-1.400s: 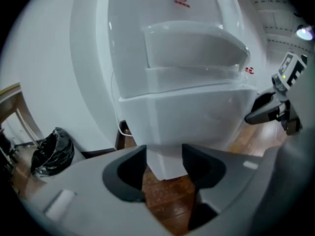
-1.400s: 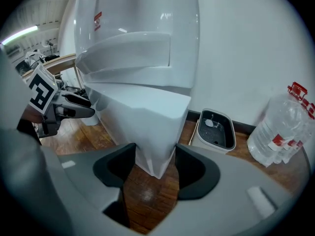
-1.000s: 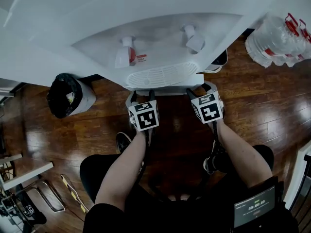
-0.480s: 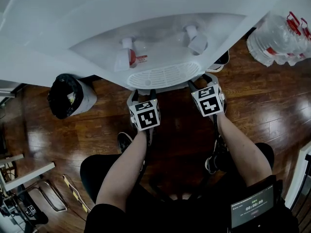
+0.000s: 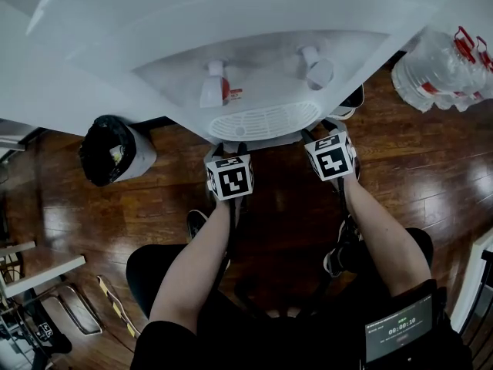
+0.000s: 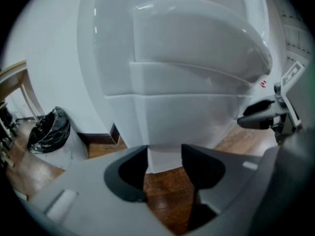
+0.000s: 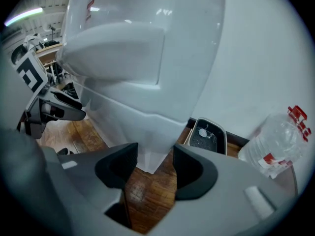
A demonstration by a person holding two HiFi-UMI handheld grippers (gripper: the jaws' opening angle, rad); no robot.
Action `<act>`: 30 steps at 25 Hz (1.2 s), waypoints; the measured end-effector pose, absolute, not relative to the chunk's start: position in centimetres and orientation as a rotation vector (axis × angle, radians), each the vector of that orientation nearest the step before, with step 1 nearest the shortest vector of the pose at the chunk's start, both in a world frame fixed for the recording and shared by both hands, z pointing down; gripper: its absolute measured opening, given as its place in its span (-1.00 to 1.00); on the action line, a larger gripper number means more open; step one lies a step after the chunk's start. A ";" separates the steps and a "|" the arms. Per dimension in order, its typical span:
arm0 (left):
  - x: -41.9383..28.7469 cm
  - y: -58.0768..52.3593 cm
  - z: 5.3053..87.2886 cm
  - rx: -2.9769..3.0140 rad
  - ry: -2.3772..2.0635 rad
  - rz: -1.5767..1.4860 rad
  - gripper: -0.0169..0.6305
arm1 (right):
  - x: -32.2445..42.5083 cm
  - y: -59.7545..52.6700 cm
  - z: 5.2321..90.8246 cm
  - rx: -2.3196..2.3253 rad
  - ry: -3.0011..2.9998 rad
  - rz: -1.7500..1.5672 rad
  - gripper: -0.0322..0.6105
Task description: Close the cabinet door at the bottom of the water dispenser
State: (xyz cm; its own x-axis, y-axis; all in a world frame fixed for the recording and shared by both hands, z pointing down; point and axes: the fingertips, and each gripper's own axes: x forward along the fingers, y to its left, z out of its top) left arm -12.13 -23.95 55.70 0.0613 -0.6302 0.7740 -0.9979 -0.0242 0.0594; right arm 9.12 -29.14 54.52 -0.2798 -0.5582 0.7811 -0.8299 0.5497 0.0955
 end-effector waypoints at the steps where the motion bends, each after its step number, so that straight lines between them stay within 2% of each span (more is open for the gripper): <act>1: -11.9 -23.8 55.2 1.717 -1.606 0.749 -0.27 | 9.5 -29.0 54.3 1.147 -1.977 0.438 -0.25; 3: -11.4 -23.2 54.1 1.704 -1.551 0.711 -0.45 | 10.0 -28.4 53.5 1.189 -1.993 0.448 -0.46; 4: -11.0 -22.8 53.6 1.709 -1.527 0.694 -0.46 | 10.0 -27.9 52.9 1.199 -2.006 0.438 -0.69; 5: -10.3 -22.4 52.9 1.727 -1.505 0.678 -0.46 | 9.9 -27.3 52.2 1.203 -2.022 0.424 -0.72; 13: -5.1 -18.6 42.9 1.973 -1.436 0.470 -0.46 | 6.2 -22.9 42.3 1.258 -2.330 0.382 -0.76; 20: -4.5 -15.5 36.2 2.177 -1.520 0.397 -0.46 | 6.0 -18.0 33.3 1.345 -2.502 0.203 -0.79; 30: -3.7 -9.3 31.8 2.378 -1.597 0.328 -0.50 | 6.4 -11.3 30.7 1.408 -2.571 0.204 -0.81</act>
